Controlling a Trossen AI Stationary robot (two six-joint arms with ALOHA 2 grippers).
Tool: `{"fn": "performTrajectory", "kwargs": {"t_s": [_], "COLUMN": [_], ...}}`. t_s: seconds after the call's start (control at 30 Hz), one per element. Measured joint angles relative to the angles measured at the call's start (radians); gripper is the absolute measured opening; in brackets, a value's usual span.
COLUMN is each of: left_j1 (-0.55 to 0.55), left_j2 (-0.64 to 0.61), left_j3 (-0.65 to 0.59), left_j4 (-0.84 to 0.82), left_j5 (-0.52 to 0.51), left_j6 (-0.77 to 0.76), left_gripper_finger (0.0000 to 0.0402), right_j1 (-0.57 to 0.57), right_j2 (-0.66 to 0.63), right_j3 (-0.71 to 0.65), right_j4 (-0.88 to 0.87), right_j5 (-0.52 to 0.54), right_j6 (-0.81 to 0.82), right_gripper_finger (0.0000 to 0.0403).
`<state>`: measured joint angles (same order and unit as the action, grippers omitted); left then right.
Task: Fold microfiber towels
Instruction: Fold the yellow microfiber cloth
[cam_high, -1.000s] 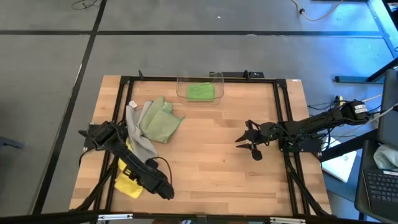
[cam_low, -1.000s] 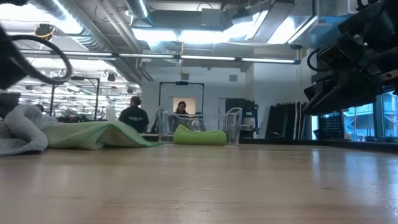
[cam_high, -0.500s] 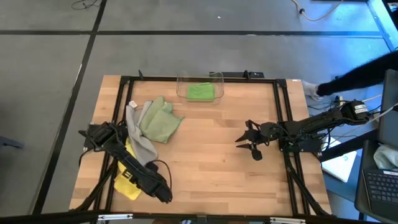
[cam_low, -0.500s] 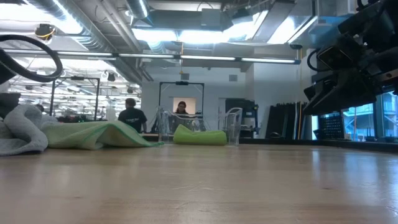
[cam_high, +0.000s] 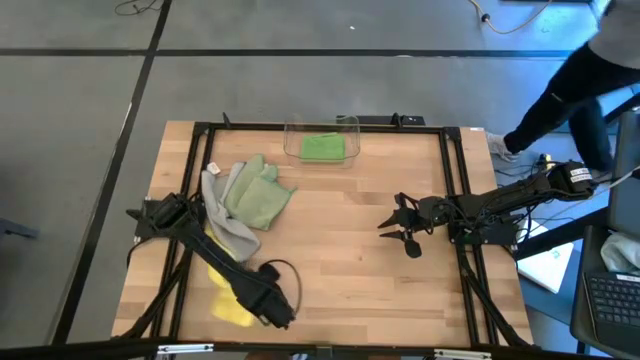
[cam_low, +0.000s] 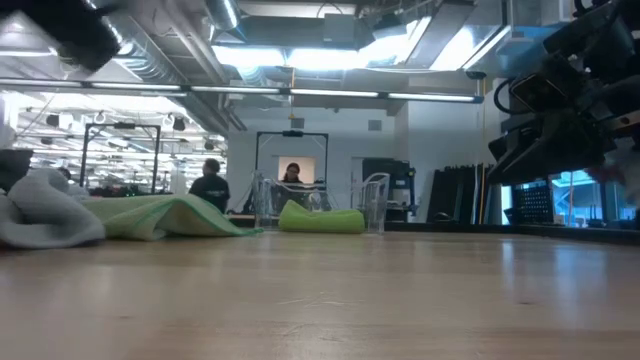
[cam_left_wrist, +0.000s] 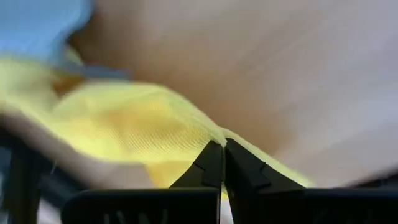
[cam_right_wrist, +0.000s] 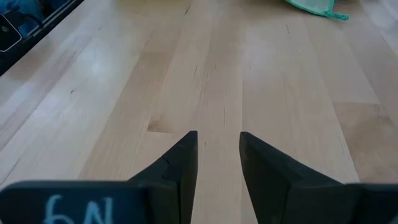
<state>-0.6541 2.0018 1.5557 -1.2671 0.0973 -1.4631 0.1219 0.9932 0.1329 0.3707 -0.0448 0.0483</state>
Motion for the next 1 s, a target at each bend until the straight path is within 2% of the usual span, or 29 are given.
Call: {"fn": "performTrajectory", "kwargs": {"t_s": [0.17, 0.27, 0.4, 0.53, 0.73, 0.9, 1.0], "left_j1": [0.059, 0.107, 0.172, 0.234, 0.317, 0.338, 0.358], "left_j2": [-0.001, -0.002, -0.002, -0.002, -0.002, -0.002, -0.002], "left_j3": [0.199, 0.28, 0.333, 0.336, 0.331, 0.331, 0.34], "left_j4": [-0.038, -0.038, -0.028, 0.0, 0.105, 0.136, 0.138], "left_j5": [-0.347, -0.502, -0.655, -0.866, -0.981, -1.098, -1.067], "left_j6": [0.168, 0.292, 0.462, 0.611, 0.79, 0.86, 0.909], "left_gripper_finger": [0.0001, 0.0001, 0.0, 0.0, 0.0, 0.0, 0.0], "right_j1": [0.0, 0.0, 0.0, 0.0, 0.0, 0.0, 0.0], "right_j2": [0.0, 0.0, 0.0, 0.0, -0.011, -0.05, -0.062], "right_j3": [0.0, 0.0, 0.0, 0.0, 0.0, 0.046, 0.068], "right_j4": [0.008, 0.008, 0.01, 0.044, 0.158, 0.21, 0.202], "right_j5": [0.0, 0.0, 0.0, 0.0, 0.0, 0.0, 0.023], "right_j6": [0.0, 0.024, 0.024, 0.022, -0.038, -0.13, -0.173], "right_gripper_finger": [0.0122, 0.0122, 0.0122, 0.0122, 0.0122, 0.0122, 0.0122]}}
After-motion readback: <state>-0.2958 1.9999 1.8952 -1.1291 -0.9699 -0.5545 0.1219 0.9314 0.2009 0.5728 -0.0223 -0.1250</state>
